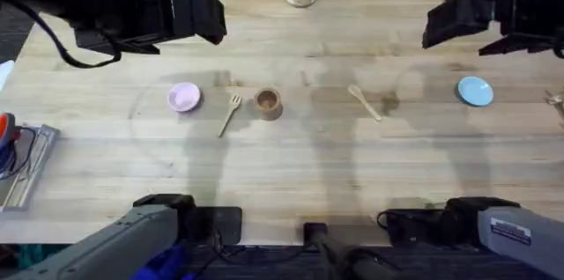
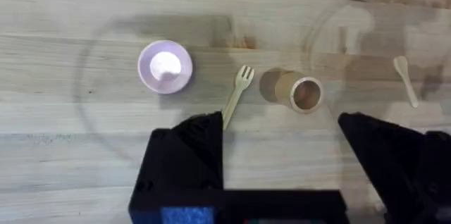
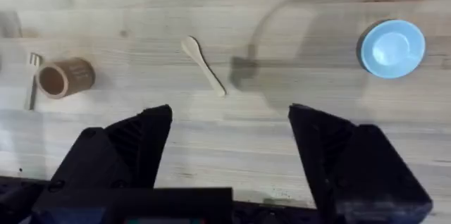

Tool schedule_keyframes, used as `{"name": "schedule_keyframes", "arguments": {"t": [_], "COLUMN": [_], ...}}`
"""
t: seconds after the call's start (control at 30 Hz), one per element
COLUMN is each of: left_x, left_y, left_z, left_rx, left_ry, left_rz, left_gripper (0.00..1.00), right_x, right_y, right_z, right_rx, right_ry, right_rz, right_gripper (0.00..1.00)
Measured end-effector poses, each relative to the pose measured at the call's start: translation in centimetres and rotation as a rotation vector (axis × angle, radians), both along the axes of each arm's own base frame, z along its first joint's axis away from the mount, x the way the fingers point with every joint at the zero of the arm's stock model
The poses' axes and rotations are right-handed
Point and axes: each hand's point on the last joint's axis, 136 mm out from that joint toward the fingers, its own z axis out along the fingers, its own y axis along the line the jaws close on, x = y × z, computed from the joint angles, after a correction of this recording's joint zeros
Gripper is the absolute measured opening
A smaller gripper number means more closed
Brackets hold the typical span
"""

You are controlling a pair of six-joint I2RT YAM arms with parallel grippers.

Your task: Pick up a utensil and set it on the pink plate, then put the other utensil in the container.

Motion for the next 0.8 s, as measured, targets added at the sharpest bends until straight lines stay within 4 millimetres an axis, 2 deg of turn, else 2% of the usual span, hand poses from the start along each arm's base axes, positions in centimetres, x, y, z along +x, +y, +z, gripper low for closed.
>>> {"name": "schedule_keyframes", "arguments": {"t": [0.2,0.8], "left_x": [0.74,0.77], "left_y": [0.00,0.00], "left_z": [0.31,0.34], "left_rx": [0.000,0.000], "left_ry": [-0.031,-0.032], "left_rz": [0.000,0.000], "left_gripper": [0.993,0.993], "right_x": [0.00,0.31], "right_y": [0.00,0.00], "right_z": [0.00,0.12], "right_rx": [0.000,0.000], "right_ry": [0.000,-0.013], "right_rz": [0.000,0.000], "right_gripper": [0.996,0.996]}}
